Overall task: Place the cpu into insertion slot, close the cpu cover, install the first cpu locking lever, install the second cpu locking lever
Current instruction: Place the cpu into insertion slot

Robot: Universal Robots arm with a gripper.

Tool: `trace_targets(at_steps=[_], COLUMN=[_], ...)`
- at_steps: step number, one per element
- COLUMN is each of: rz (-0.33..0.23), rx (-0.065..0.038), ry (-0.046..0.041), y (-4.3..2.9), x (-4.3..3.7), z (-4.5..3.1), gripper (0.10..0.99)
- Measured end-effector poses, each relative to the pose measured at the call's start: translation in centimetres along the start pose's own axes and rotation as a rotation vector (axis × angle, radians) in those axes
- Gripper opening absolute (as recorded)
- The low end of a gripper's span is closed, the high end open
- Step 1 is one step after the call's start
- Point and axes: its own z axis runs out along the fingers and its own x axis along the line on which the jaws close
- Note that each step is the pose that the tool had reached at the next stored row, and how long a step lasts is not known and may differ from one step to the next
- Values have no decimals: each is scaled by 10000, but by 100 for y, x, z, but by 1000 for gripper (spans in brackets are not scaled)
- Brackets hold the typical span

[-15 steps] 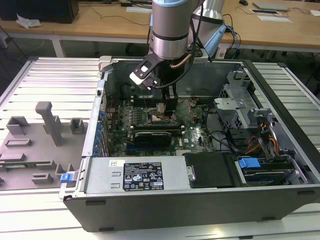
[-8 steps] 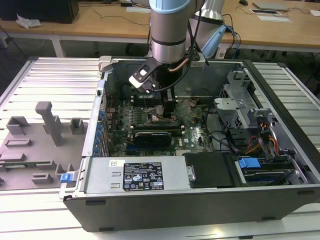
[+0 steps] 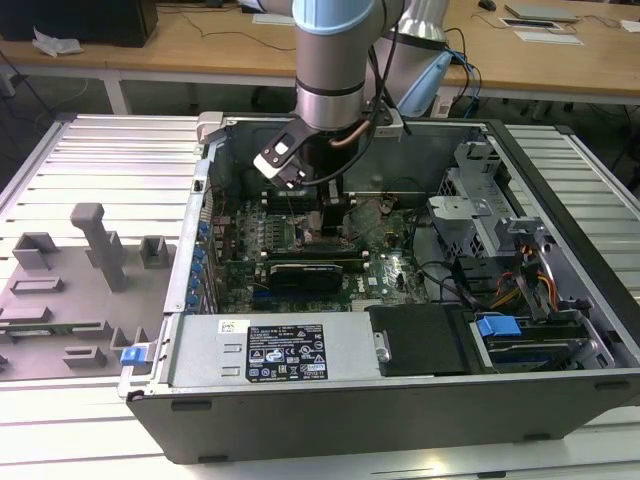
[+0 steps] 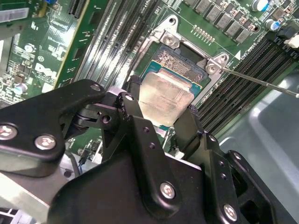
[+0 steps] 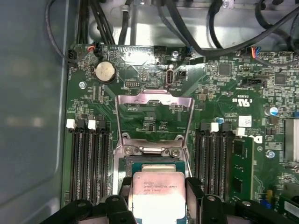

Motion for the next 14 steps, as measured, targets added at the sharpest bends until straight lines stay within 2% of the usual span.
trace_targets(at_steps=[3,11,14], rz=[1,74,128], rx=[-1,2,0], ry=[2,-4,-7], y=[-17,-34,-37], x=[29,44,46], z=[30,146,168], gripper=[541,541,541])
